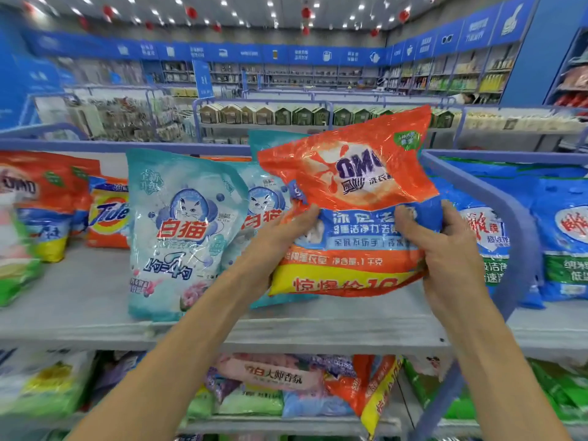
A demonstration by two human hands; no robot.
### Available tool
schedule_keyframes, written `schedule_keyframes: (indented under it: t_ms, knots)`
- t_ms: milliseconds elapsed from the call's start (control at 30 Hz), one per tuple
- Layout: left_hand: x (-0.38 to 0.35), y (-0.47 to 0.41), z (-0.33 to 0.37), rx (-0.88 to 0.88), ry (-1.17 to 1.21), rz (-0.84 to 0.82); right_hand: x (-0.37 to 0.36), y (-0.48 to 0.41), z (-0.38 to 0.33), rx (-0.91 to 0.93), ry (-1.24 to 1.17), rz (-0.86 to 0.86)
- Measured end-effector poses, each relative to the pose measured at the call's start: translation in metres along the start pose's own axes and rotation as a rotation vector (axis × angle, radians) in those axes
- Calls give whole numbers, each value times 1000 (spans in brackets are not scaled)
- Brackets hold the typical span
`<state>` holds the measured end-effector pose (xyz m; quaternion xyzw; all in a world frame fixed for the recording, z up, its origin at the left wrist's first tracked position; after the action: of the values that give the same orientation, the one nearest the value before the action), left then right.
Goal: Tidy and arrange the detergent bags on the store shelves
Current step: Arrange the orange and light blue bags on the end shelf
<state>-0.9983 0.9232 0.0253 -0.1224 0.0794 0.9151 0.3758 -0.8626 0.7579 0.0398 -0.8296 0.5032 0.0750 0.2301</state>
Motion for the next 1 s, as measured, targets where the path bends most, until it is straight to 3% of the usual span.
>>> schedule_keyframes:
  t_ms: [233, 600, 867, 1000]
  knots:
    - [72, 34, 17, -75, 20, 258, -60, 5, 17, -320, 3, -265]
    - [252, 80, 59, -95, -40, 499, -231, 66, 69, -496, -223, -313]
    - [403, 74, 82, -121, -131, 687, -358, 118, 118, -524, -149, -200]
    - [443, 61, 90, -164, -124, 649, -398, 125, 135, -497, -112, -179]
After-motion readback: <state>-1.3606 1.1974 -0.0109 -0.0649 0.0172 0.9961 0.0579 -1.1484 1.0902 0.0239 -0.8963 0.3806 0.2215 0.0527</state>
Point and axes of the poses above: each hand's wrist, its own y-axis away from the middle knuckle, its own x-axis out of the back of the hand, z = x × y, the point moved 3 cm from there along -y, towards the middle knuckle, and after that the axes turned 10 degrees about z, right-handed, at the moved point
